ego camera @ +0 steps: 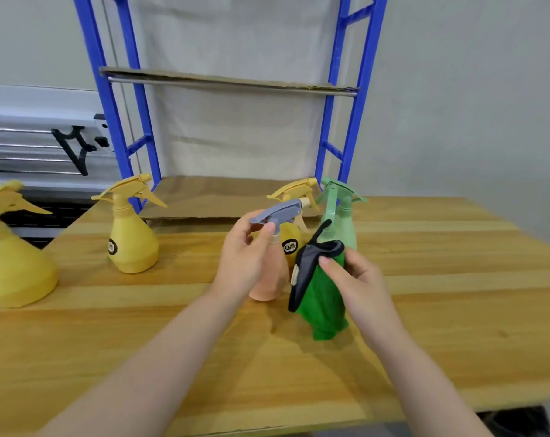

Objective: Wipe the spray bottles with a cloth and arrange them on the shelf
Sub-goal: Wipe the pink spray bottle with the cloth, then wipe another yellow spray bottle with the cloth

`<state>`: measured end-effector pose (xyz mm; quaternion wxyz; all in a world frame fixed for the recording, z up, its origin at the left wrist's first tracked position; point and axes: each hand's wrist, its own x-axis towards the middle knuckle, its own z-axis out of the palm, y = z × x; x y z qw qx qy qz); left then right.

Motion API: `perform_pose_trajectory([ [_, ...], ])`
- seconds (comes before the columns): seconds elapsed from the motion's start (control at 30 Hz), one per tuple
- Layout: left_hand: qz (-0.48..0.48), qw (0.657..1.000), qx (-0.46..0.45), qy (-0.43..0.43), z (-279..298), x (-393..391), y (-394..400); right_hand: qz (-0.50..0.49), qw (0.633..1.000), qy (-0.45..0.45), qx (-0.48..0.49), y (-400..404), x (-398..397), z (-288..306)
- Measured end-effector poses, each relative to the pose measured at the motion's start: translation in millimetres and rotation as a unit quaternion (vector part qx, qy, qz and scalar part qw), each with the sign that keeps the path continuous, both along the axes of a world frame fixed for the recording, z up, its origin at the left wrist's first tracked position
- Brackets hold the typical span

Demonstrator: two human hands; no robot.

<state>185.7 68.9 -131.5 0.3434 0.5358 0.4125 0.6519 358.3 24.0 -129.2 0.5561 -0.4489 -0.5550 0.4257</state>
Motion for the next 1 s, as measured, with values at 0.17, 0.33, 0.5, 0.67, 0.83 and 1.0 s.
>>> perform_pose_trajectory([
  [0.17, -0.011, 1.000, -0.016, 0.007, 0, 4, 5, -0.012, 1.000, -0.009, -0.005, -5, 3, 3],
  [0.33, -0.007, 0.998, -0.038, 0.044, -2, -3, 5, 0.002, 1.000, -0.024, -0.012, -11, -1, 3],
  [0.5, -0.004, 0.995, -0.044, 0.091, -6, -21, -5, 0.013, 0.999, -0.040, 0.002, -16, -13, 3],
  [0.67, 0.039, 0.989, -0.026, 0.143, -7, -55, -20, 0.036, 0.999, -0.035, 0.022, -21, -33, 8],
  [0.83, 0.132, 0.984, -0.031, 0.119, -9, -108, -38, 0.072, 0.996, -0.042, 0.003, -25, -70, 7],
  [1.0, 0.243, 0.965, -0.054, 0.087, -10, -176, -66, 0.099, 0.993, -0.061, 0.008, -23, -118, 5],
])
